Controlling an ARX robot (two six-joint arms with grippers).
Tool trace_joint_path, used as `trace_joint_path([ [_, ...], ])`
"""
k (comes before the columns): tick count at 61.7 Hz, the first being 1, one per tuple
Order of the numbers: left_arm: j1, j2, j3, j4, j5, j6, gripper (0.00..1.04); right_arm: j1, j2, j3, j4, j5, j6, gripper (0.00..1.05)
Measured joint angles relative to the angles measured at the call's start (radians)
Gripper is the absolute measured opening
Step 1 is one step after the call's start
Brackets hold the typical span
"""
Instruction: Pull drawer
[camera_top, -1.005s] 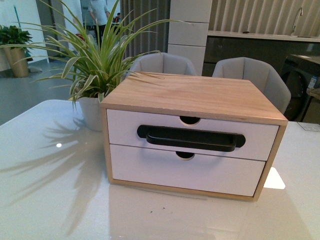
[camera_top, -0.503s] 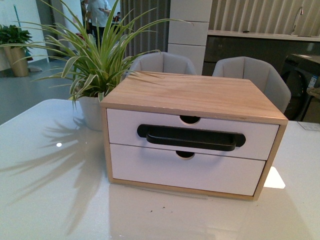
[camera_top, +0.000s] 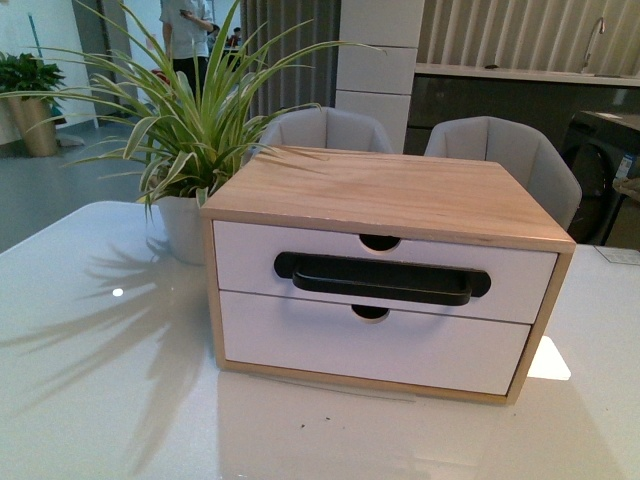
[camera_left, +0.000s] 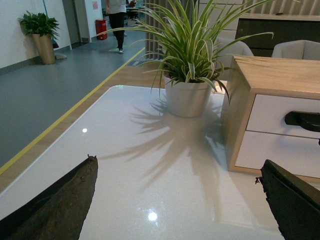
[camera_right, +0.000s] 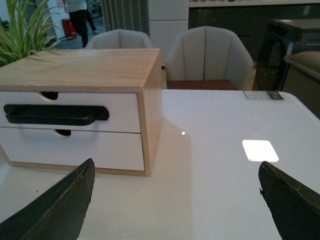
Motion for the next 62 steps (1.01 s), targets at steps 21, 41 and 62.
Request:
trace_joint_path([
  [21, -0.121, 0.404, 0.037, 0.289, -0.042, 0.038, 0.97, 0.086, 0.381, 0.078, 0.087, 0.047, -0.016, 0.96],
  [41, -0.238, 1.138, 0.351, 0.585, 0.276, 0.313, 0.97, 0.039, 0.939, 0.389, 0.114, -0.166, -0.248, 0.96],
  [62, -0.328, 1.528, 0.743, 0.332, 0.499, 0.591, 0.97, 0.088, 1.238, 0.66, -0.008, -0.278, -0.496, 0.96],
])
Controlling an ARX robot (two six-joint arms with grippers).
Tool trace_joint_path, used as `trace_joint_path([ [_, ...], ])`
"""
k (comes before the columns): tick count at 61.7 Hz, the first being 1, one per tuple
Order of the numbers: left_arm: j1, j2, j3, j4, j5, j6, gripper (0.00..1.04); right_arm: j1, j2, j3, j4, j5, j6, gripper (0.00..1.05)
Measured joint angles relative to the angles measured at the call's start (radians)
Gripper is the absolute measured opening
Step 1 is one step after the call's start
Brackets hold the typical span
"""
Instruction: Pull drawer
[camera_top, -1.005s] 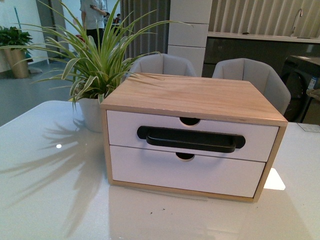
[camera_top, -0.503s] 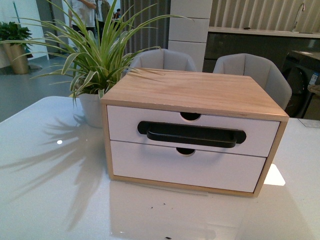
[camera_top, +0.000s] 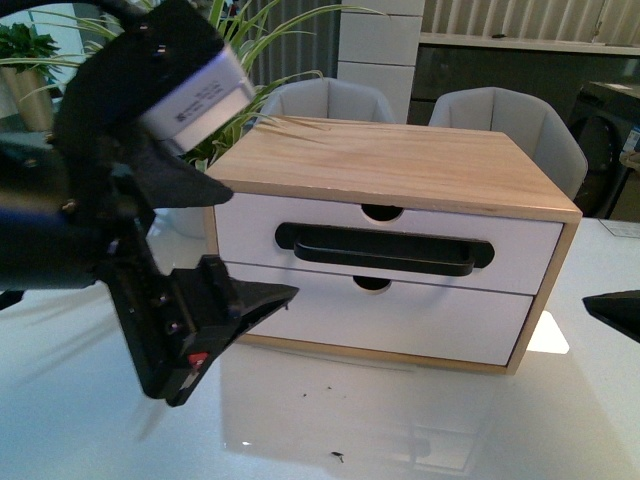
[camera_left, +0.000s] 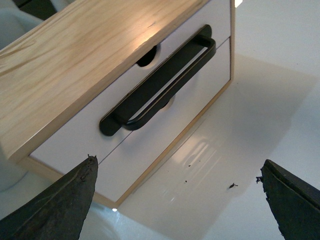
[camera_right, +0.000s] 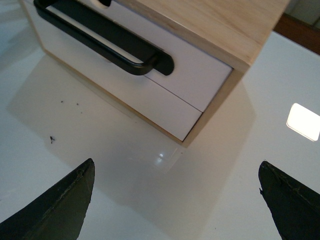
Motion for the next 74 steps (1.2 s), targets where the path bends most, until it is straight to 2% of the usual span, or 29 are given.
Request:
trace_joint_path([
  [11, -0.018, 0.112, 0.16, -0.164, 0.028, 0.124, 0.97, 0.042, 0.117, 0.1, -0.066, -0.005, -0.112, 0.96],
  [26, -0.035, 0.259, 0.351, -0.377, -0.017, 0.334, 0.97, 0.118, 0.285, 0.266, -0.139, -0.007, -0.24, 0.96],
  [46, -0.042, 0.367, 0.464, -0.438, -0.06, 0.444, 0.97, 0.175, 0.42, 0.39, -0.138, -0.015, -0.284, 0.96],
  [74, -0.05, 0.444, 0.587, -0.523, -0.078, 0.521, 0.97, 0.182, 0.507, 0.463, -0.138, -0.044, -0.287, 0.96],
])
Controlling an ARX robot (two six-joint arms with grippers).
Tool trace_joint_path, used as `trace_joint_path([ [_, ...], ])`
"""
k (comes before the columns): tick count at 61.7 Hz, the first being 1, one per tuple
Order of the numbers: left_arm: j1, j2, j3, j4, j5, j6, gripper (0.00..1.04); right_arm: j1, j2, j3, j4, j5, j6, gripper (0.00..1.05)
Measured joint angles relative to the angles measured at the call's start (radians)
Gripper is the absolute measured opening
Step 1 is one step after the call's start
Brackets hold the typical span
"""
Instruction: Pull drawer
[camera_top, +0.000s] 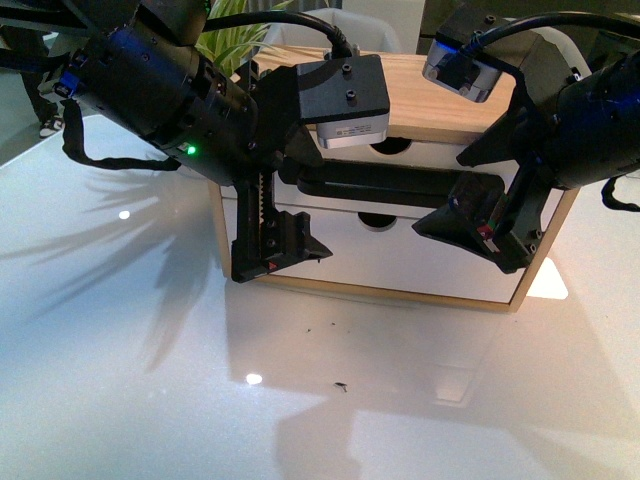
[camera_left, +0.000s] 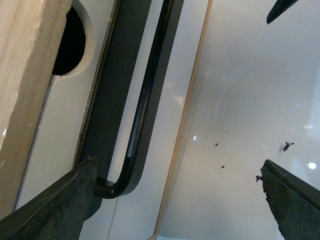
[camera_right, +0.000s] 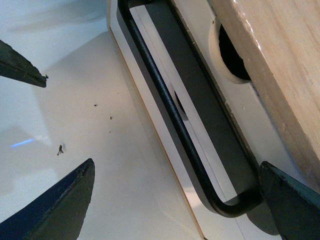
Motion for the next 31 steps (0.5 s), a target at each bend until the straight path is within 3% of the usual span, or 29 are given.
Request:
trace_joint_path([
  [31, -0.015, 0.074, 0.059, -0.039, -0.049, 0.087, 0.97, 0.019, 0.077, 0.052, 0.035, -0.024, 0.005, 0.96],
])
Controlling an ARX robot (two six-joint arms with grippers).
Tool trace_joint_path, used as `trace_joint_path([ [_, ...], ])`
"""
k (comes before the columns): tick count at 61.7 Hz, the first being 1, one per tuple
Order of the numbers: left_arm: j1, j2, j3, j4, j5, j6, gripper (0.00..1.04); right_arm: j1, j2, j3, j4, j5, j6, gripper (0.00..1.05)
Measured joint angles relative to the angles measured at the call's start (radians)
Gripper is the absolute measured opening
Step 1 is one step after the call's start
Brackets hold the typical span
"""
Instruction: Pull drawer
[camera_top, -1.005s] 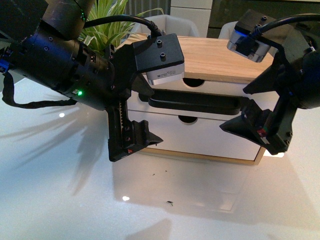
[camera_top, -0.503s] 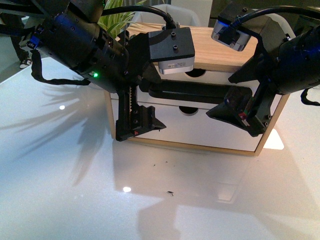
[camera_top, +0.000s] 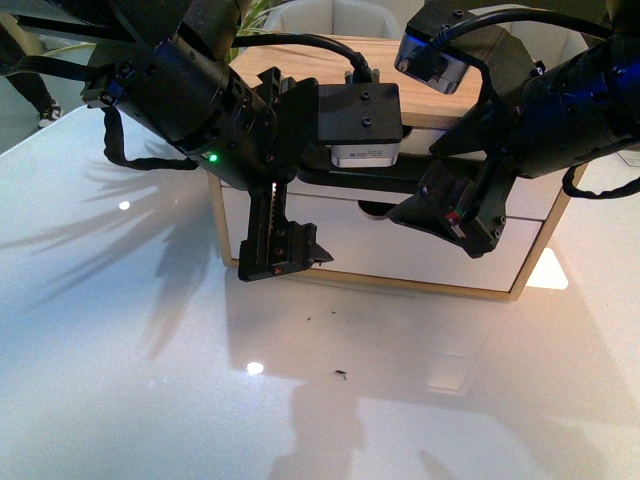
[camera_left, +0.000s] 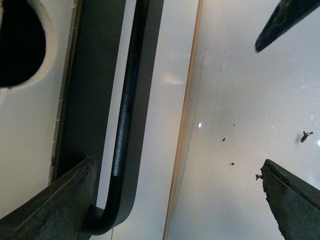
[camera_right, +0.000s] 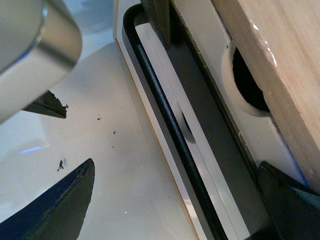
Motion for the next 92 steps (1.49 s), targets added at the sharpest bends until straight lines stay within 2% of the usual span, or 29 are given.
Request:
trace_joint_path([
  [25, -0.001, 0.006, 0.006, -0.024, -0.004, 0.025, 0.97, 0.009, 0.044, 0.044, -0.026, -0.005, -0.009, 0.96],
  [59, -0.001, 0.01, 0.007, -0.027, 0.014, 0.019, 0.97, -0.015, -0.014, 0.013, -0.058, -0.06, 0.0, 0.96],
  [92, -0.01, 0.019, 0.013, -0.021, 0.004, 0.017, 0.97, 0.0, 0.064, 0.033, -0.062, 0.002, -0.024, 0.96],
])
